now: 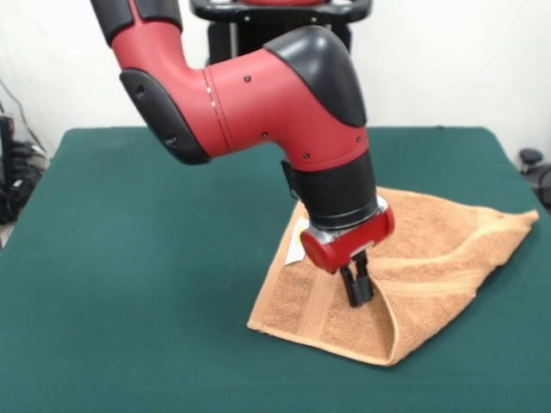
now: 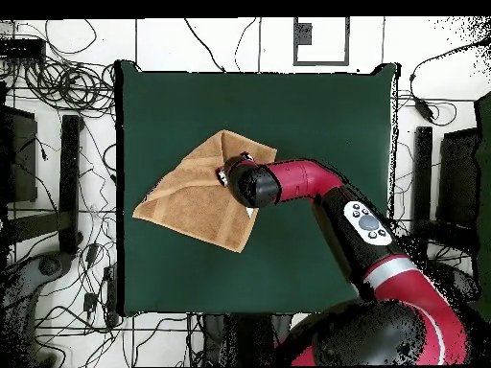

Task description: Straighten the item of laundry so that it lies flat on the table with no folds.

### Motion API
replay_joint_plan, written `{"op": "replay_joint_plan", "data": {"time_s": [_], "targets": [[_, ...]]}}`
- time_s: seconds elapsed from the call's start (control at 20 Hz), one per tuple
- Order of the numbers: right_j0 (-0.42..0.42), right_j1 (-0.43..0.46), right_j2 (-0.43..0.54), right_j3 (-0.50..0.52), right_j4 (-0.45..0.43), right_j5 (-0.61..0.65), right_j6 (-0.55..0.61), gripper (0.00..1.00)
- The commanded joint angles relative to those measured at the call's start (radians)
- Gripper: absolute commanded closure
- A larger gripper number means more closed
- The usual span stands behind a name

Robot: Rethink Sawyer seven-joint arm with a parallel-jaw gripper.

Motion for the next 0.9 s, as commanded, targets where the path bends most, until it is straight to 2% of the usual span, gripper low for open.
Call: {"op": "replay_joint_plan", "data": {"time_s": [0.05,0.2,0.4,0.75,0.9], "targets": [[0.028,-0.032,0.044,0.113,0.016,-0.028,0.067,1.00],[0.038,-0.061,0.026,0.121,0.014,-0.018,0.075,1.00],[0.039,-0.056,0.022,0.121,0.017,-0.026,0.083,1.00],[0.062,-0.017,0.021,0.090,0.014,-0.065,0.100,1.00],[0.065,0.027,0.034,0.067,0.004,-0.116,0.097,1.00]]}}
